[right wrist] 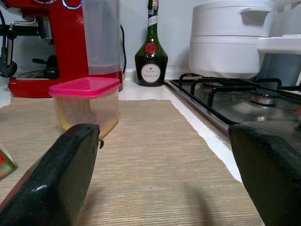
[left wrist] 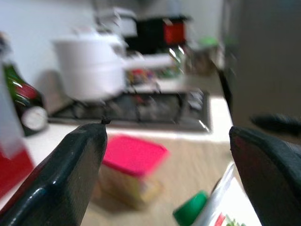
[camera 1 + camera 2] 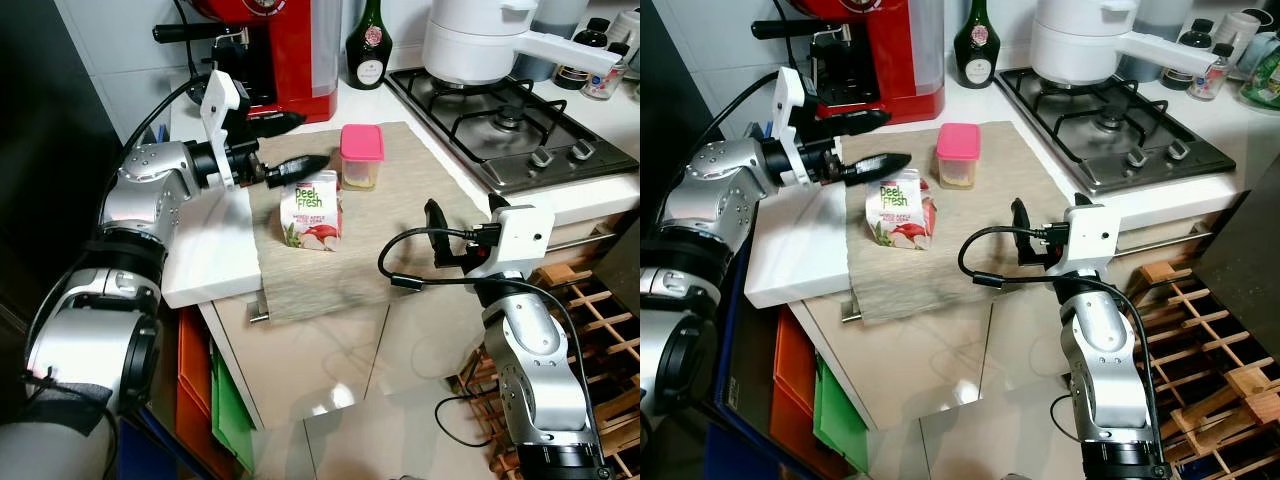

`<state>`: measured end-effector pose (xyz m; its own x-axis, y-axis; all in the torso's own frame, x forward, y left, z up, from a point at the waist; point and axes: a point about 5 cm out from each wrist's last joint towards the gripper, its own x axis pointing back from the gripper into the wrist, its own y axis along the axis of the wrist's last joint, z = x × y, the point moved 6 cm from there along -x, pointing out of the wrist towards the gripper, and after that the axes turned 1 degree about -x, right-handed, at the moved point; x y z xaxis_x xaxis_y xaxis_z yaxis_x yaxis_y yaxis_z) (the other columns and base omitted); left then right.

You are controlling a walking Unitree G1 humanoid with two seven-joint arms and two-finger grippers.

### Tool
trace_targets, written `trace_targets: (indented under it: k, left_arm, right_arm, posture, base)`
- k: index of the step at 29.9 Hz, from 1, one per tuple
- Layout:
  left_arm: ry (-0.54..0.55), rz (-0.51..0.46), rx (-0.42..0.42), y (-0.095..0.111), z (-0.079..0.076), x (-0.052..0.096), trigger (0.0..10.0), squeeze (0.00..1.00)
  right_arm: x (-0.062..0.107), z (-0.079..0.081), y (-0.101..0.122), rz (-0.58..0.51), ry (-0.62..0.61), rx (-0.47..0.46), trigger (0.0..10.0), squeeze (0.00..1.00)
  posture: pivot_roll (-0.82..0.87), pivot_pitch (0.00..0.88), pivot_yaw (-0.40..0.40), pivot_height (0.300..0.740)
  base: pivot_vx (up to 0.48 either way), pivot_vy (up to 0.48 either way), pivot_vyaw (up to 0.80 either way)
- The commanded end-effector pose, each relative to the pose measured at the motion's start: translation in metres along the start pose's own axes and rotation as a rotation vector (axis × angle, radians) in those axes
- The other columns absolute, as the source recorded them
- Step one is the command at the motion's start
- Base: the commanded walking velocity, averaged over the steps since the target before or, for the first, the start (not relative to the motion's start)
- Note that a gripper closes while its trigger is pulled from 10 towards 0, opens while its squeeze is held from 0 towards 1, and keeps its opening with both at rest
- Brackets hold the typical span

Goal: Restocking fridge

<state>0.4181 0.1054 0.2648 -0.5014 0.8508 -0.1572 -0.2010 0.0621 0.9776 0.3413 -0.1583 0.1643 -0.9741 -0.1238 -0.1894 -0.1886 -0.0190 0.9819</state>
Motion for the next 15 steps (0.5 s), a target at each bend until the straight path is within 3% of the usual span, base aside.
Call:
trace_targets:
  k: [1, 3, 9, 15]
  left_arm:
    - [0.077, -0.086, 0.013, 0.023, 0.014, -0.001, 10.0, 0.0]
    - [0.096, -0.119, 0.03, 0.029, 0.017, -0.001, 10.0, 0.0]
    - [-0.058, -0.049, -0.009, 0.012, -0.004, 0.001, 10.0, 0.0]
    - [-0.192, -0.003, 0.005, 0.001, -0.021, 0.007, 10.0, 0.0]
  right_arm:
    - [-0.001, -0.002, 0.002, -0.001, -0.001, 0.001, 10.0, 0.0]
    - [-0.001, -0.002, 0.001, 0.001, 0.001, 0.003, 10.0, 0.0]
    - [0.0, -0.001, 0.001, 0.003, 0.013, -0.001, 10.0, 0.0]
    - [0.006, 0.014, 0.015, -0.017, 0.146, -0.059, 10.0, 0.0]
  posture:
    - [-0.11, 0.0, 0.048, 0.74]
    - [-0.11, 0.0, 0.046, 0.74]
    - [-0.12, 0.0, 0.044, 0.74]
    - [-0.12, 0.0, 0.045, 0.74]
  base:
    - [0.0, 0.0, 0.0]
    - [0.0, 0.0, 0.0]
    - [0.0, 0.0, 0.0]
    - [0.0, 0.0, 0.0]
